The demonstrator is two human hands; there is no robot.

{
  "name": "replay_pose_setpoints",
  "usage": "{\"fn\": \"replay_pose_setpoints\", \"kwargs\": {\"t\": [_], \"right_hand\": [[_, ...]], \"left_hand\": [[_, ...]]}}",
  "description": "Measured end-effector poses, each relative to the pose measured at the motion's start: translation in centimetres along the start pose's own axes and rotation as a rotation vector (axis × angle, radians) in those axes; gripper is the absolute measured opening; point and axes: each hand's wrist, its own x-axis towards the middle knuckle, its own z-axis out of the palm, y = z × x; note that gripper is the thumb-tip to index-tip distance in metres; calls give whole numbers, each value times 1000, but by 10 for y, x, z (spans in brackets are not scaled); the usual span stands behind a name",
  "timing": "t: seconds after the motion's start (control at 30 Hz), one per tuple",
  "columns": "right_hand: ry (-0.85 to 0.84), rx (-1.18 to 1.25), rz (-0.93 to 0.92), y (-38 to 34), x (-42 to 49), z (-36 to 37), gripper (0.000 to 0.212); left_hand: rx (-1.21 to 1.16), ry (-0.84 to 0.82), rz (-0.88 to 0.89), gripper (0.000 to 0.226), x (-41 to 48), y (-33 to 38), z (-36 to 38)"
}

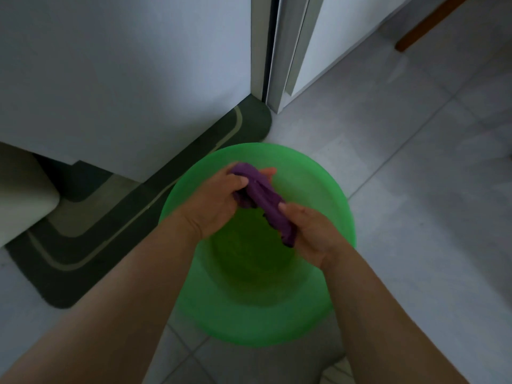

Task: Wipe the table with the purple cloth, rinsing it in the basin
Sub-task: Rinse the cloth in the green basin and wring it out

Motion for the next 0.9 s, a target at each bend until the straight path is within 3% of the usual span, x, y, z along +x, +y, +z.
{"fn": "replay_pose_setpoints", "kwargs": {"t": [0.1,0.2,0.3,0.4,0.47,0.53,0.67,0.73,0.9], "right_hand": [[-59,132,56,22,6,7,90],[-165,295,103,30,6,12,110],[-357,349,61,24,1,25,92],[-416,265,73,19,1,43,79],[-407,203,57,18,0,48,67],[-377,85,28,18,-3,49,51],[-343,-266,46,29,-6,50,29],[-312,-418,53,31,-8,53,22],[-150,-685,-56,36,-5,65,29]], "left_hand": [[30,37,-22,25,-2,-4,13],[163,172,-23,10,-2,-6,16],[374,102,-31,25,-5,-8,14],[245,-115,-11,43,-11,-6,16],[125,-198,-25,39,-12,-3,17],[169,-214,-56,28,-14,1,16],[455,-156,-156,10,-17,-4,16],[487,-48,-204,24,-15,-12,18],[497,322,-267,48,-7,-21,21]]}}
